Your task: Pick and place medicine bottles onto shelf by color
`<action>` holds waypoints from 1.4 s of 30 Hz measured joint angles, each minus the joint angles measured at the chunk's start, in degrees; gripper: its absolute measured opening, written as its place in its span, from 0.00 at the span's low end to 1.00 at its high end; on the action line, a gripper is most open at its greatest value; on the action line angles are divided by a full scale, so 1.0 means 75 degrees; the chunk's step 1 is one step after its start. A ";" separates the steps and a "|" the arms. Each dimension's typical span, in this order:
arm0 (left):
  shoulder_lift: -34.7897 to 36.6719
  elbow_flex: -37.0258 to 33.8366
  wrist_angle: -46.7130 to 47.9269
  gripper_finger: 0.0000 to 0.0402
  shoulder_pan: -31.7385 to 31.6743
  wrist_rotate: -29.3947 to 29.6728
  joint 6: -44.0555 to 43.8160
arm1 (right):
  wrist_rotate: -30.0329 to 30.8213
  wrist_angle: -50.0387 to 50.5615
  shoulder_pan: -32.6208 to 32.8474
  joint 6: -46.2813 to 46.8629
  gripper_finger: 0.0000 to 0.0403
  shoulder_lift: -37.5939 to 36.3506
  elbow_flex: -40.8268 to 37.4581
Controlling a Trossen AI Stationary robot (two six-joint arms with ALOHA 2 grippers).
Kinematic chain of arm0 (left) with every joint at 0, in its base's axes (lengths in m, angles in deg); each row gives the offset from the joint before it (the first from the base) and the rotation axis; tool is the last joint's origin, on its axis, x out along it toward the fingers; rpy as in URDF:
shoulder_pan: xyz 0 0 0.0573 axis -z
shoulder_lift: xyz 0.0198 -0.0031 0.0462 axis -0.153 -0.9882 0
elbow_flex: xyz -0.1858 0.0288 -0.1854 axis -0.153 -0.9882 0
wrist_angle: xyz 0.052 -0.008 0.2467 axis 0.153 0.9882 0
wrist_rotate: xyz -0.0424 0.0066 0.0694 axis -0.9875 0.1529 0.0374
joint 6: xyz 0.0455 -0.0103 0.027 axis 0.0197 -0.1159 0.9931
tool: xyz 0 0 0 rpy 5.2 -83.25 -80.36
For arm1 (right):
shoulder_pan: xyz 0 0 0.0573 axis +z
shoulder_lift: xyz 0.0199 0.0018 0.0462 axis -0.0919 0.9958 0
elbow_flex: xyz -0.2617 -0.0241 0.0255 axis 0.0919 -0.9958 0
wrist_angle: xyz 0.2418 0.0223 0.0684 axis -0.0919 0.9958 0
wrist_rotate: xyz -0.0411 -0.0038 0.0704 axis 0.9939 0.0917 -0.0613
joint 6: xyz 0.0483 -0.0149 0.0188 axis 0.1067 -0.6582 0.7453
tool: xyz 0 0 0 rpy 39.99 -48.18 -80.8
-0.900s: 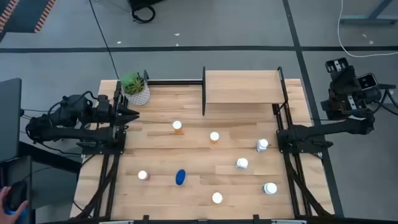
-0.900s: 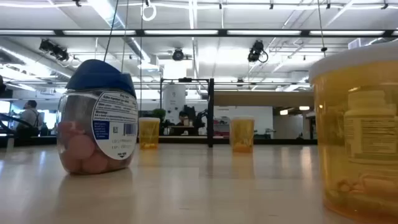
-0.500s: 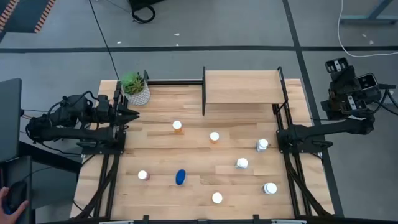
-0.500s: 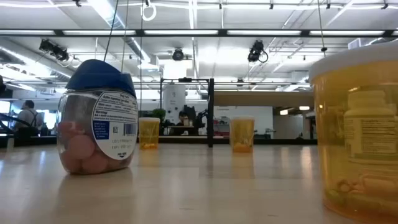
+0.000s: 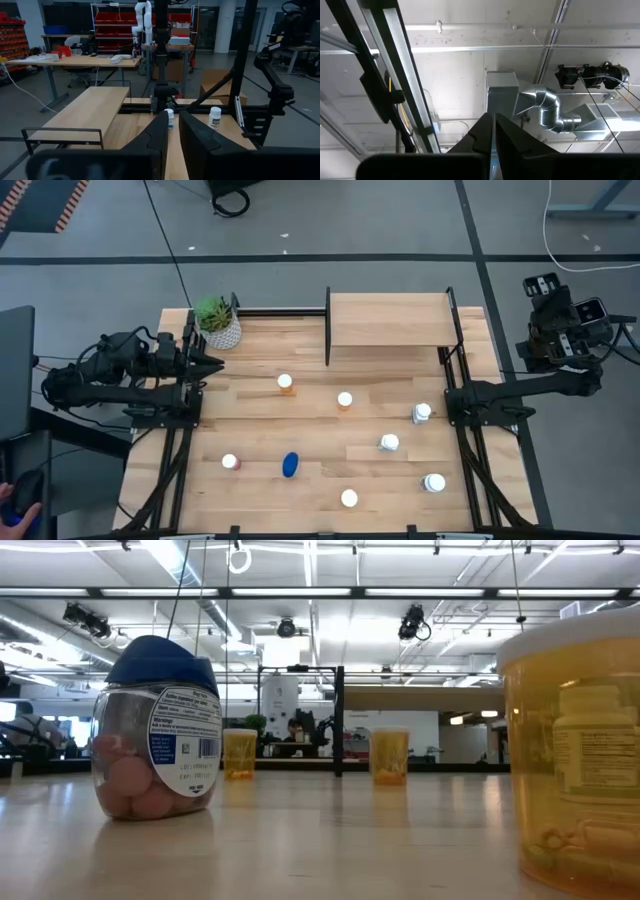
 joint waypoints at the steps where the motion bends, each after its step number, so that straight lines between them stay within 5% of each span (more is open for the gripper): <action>1: 0.0000 0.0000 -0.0002 0.13 0.0000 0.0003 0.0001 | -0.0001 0.0002 -0.0001 0.0000 0.07 -0.0001 0.0001; 36: 0.0003 0.0000 -0.0003 0.13 0.0000 0.0003 0.0000 | 0.0000 0.0002 -0.0001 0.0000 0.07 0.0001 0.0002; 42: -0.0093 -0.0001 -0.1037 0.14 -0.0001 0.0003 0.0012 | 0.0001 0.0001 0.0000 0.0000 0.07 -0.0001 0.0003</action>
